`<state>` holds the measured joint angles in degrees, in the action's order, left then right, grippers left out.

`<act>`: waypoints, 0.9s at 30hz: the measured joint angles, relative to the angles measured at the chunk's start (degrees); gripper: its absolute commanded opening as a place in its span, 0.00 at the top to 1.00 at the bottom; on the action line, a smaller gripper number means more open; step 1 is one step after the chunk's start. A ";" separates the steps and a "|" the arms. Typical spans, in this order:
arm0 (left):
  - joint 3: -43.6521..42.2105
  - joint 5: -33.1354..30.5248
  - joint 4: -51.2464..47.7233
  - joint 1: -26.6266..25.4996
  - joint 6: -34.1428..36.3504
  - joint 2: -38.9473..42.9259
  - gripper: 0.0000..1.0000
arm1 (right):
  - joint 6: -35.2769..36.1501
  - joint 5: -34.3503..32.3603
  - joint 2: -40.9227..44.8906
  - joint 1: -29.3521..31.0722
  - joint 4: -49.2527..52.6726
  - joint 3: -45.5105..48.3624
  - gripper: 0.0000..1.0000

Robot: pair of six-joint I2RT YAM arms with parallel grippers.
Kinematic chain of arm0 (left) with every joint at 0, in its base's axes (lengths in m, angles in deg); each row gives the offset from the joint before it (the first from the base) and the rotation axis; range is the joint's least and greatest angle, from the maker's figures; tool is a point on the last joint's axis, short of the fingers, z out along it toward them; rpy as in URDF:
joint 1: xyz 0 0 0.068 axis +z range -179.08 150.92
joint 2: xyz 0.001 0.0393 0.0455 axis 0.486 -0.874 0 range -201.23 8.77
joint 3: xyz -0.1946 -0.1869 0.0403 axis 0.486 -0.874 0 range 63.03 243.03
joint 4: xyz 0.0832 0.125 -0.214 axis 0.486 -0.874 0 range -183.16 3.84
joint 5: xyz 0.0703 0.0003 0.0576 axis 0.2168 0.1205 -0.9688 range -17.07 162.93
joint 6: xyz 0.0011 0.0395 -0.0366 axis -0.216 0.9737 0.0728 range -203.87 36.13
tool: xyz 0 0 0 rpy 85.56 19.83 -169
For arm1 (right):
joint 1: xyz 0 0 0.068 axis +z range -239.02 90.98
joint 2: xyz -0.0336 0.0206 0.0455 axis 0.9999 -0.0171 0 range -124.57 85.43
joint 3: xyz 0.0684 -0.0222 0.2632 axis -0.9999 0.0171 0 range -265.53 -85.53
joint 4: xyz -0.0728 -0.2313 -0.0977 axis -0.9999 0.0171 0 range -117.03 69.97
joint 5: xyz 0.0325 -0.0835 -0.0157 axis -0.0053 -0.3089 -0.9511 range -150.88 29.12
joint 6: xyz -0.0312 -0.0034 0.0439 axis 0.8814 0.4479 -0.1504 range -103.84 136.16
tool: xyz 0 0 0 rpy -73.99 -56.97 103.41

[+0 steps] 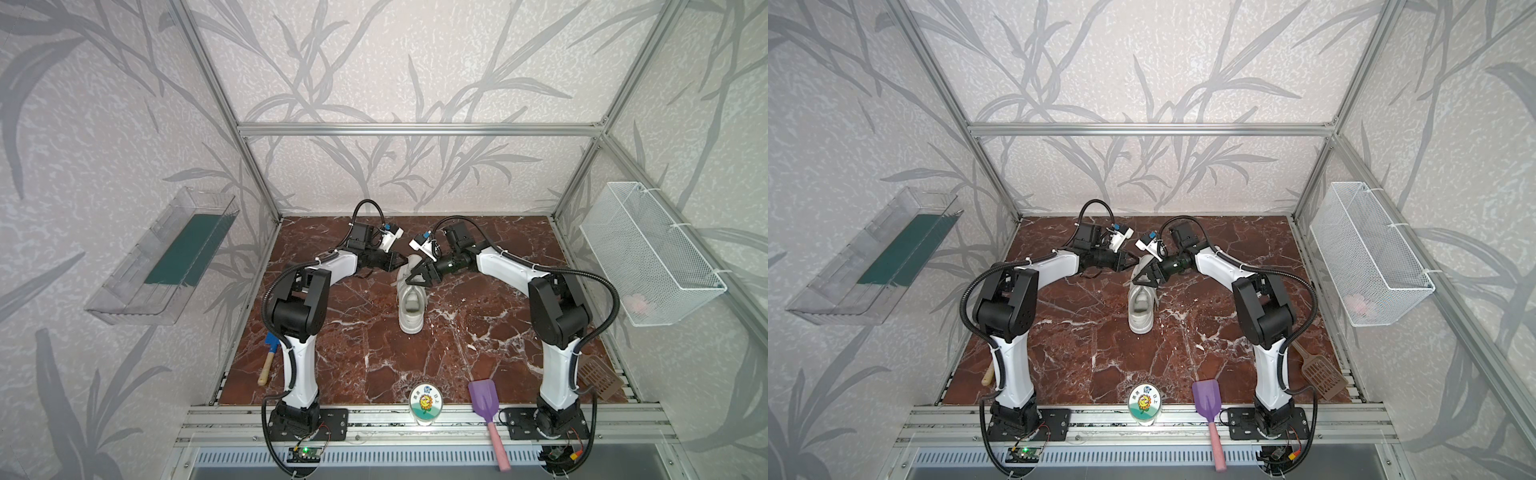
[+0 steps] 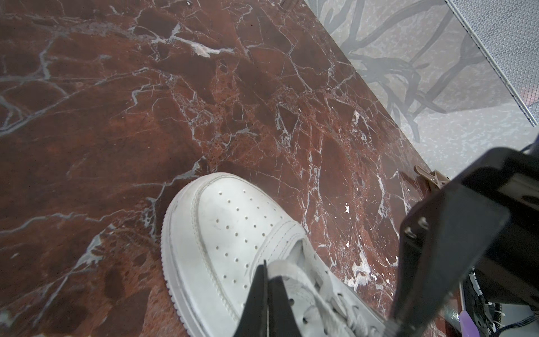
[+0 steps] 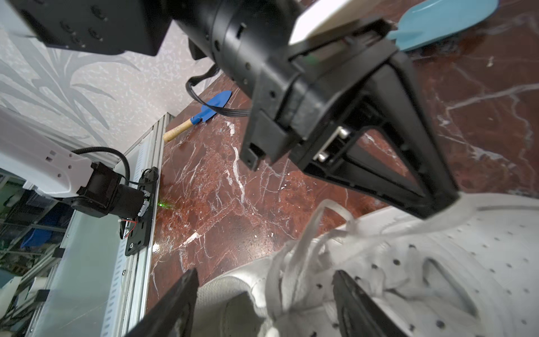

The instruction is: Tie the shoes

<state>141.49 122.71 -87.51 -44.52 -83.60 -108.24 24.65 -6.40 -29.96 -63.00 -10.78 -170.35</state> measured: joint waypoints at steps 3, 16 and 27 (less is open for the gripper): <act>0.44 0.20 -0.37 -0.09 0.24 0.00 1.00 | -4.74 0.35 0.35 -1.31 -4.63 1.97 0.29; 0.66 1.55 -0.39 -0.33 0.66 0.57 1.00 | -19.80 -0.39 -1.20 -3.63 -15.98 2.69 0.51; 1.03 1.84 -0.57 -1.07 0.68 0.68 1.00 | -25.59 -0.04 -6.25 -2.34 -19.78 1.40 0.60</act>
<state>142.51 124.54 -88.08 -45.59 -82.92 -107.56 -0.94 -6.44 -36.21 -65.34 -30.56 -168.95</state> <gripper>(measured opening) 0.047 0.434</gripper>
